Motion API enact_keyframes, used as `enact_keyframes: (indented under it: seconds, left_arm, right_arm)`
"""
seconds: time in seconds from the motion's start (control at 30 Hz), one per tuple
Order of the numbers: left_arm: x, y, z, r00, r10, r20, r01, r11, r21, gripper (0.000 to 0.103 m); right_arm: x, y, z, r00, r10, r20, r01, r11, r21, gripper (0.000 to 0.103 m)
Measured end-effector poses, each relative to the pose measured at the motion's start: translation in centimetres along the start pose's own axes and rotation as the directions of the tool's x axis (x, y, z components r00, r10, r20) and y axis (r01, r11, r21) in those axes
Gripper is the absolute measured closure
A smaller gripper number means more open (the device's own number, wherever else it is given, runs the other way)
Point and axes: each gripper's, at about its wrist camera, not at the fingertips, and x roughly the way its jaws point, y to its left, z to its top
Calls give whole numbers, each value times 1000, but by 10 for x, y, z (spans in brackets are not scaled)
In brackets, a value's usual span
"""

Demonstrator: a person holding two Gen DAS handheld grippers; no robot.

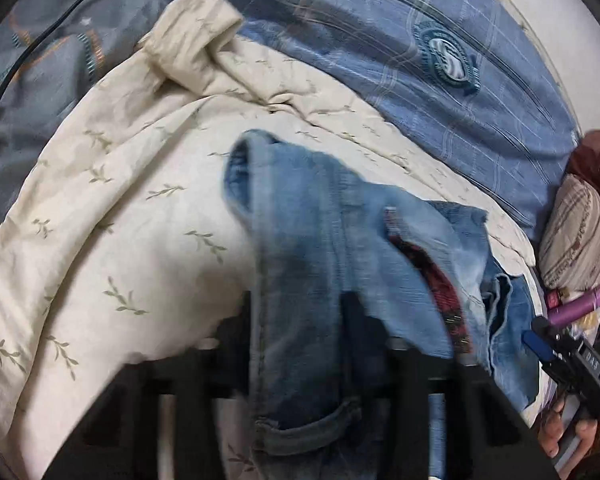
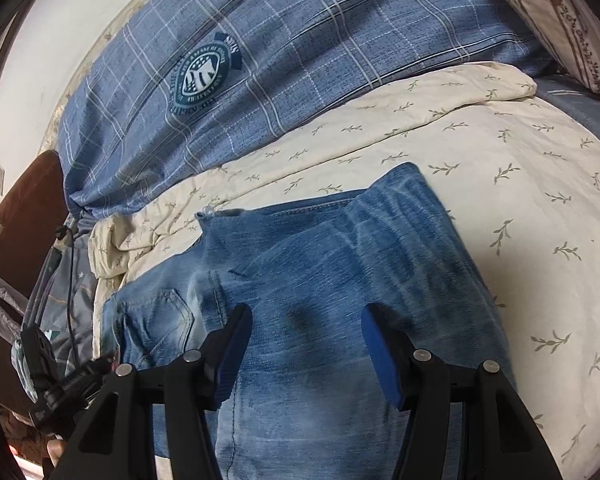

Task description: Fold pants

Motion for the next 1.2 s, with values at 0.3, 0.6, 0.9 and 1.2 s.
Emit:
enact_keyframes:
  seconds: [0.3, 0.6, 0.9, 1.2]
  left_arm:
    - [-34, -40, -8, 992, 44, 122, -57, 993, 105, 85]
    - [-76, -160, -17, 981, -91, 170, 27, 938, 346, 85]
    - [12, -279, -61, 990, -135, -52, 142, 850, 507, 84]
    - [7, -297, -80, 965, -227, -134, 263, 795, 547, 40]
  right_arm:
    - [-11, -16, 9, 999, 26, 24, -27, 998, 57, 43]
    - [-34, -39, 18, 996, 22, 90, -31, 994, 102, 43]
    - [-74, -115, 32, 987, -11, 162, -34, 961, 273, 43]
    - [-79, -134, 34, 987, 23, 161, -75, 944, 322, 42]
